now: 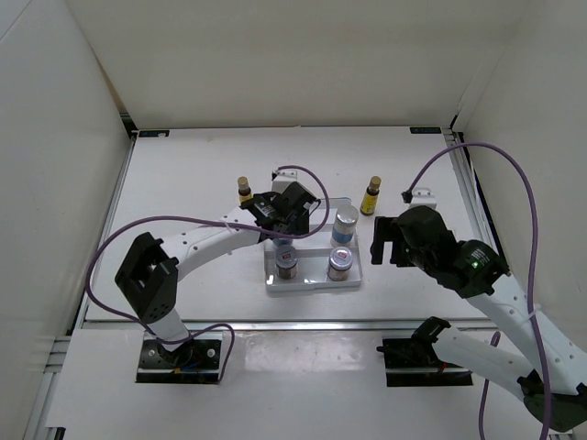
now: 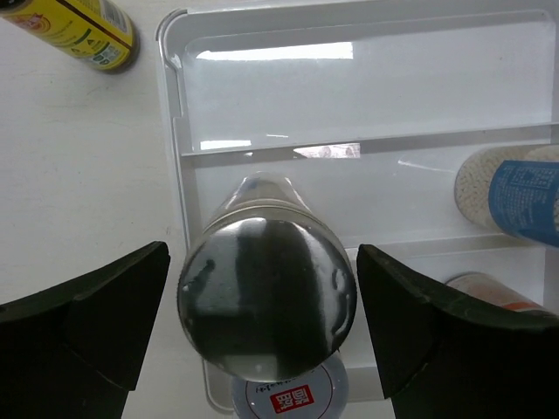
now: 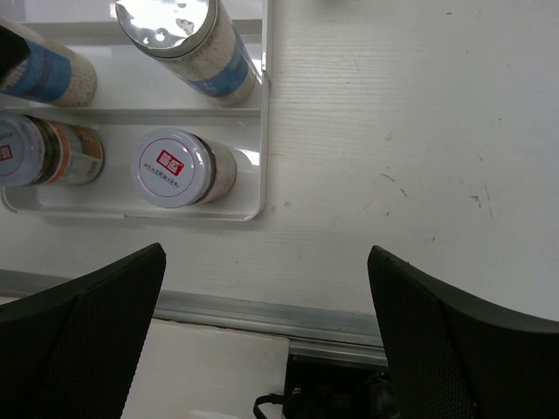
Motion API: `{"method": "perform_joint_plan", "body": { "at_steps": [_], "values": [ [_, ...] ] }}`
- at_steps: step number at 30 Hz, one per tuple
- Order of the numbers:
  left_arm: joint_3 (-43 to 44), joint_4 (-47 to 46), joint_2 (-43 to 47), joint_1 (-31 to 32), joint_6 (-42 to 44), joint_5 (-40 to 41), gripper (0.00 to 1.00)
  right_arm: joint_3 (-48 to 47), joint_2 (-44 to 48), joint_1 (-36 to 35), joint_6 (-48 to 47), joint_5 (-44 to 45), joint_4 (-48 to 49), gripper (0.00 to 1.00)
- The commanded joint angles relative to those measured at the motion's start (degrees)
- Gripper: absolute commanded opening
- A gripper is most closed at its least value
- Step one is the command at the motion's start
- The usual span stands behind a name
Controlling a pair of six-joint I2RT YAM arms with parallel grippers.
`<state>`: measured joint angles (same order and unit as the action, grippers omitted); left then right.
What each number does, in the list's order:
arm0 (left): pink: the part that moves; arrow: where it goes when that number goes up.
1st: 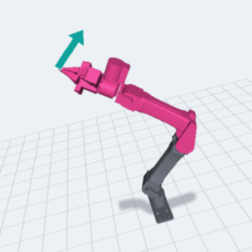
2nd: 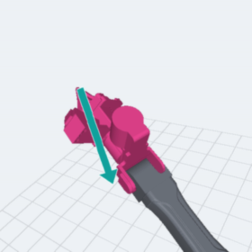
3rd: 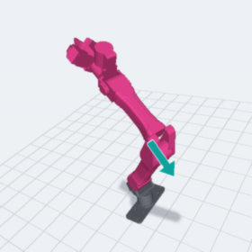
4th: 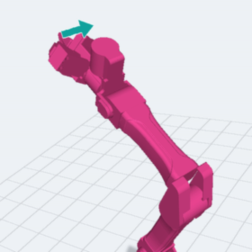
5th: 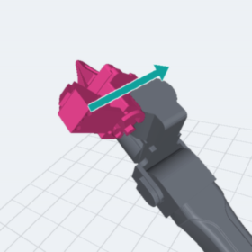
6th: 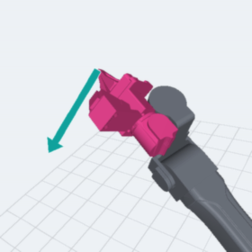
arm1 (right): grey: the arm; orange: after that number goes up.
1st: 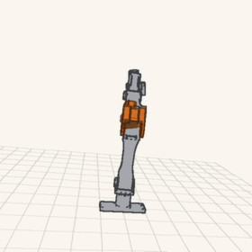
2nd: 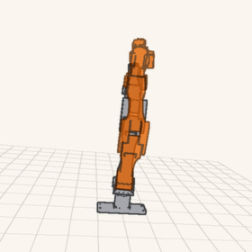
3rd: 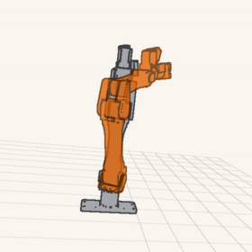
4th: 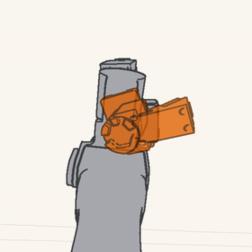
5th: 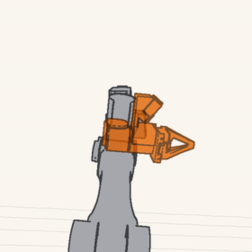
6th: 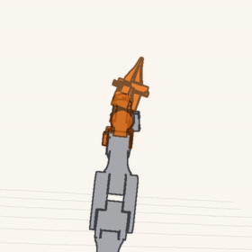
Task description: Organize the condiment bottles
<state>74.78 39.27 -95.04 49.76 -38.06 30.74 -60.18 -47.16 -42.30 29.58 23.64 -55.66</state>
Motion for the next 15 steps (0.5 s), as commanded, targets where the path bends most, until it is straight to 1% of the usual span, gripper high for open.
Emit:
{"method": "perform_joint_plan", "body": {
  "at_steps": [1, 4, 5, 8, 9, 12, 13, 14, 15],
  "values": [
    [4.0, 1.7, 3.0, -1.7, 1.1, -1.9, 0.99, -0.7, 0.1, -0.2, 0.6, 0.3, -1.2, 1.00],
    [9.0, 4.8, 4.3, -1.7, 3.6, -1.9, 0.99, -3.3, -1.6, -0.2, 0.6, 0.4, -2.3, 1.00],
    [11.9, 5.7, 5.2, -1.7, 5.0, -1.0, 0.99, -4.6, -2.8, -0.2, 0.6, 1.2, -2.8, 1.00],
    [15.6, 9.7, 8.3, -1.7, 7.3, 2.1, 0.99, -6.8, -5.3, 1.3, -1.7, 4.1, -2.8, 1.00],
    [17.1, 10.5, 9.2, -1.7, 8.9, 2.8, 0.99, -7.7, -7.6, 1.8, -2.4, 4.1, -2.8, 1.00],
    [16.2, 11.1, 13.8, -3.2, 12.3, 5.3, 0.99, -11.4, -12.9, 4.9, -6.3, 4.1, -1.0, 1.00],
    [15.2, 11.1, 16.1, -3.7, 12.8, 6.2, 0.99, -12.2, -14.1, 5.6, -7.2, 3.0, 0.0, 0.98],
    [14.1, 11.1, 17.2, -5.2, 13.4, 7.7, 0.99, -13.8, -16.5, 7.5, -8.2, 1.9, 2.5, 0.94],
    [11.6, 11.1, 18.9, -7.2, 14.1, 8.2, 0.99, -15.5, -19.1, 9.9, -10.2, -0.7, 5.2, 0.93]
  ]
}}
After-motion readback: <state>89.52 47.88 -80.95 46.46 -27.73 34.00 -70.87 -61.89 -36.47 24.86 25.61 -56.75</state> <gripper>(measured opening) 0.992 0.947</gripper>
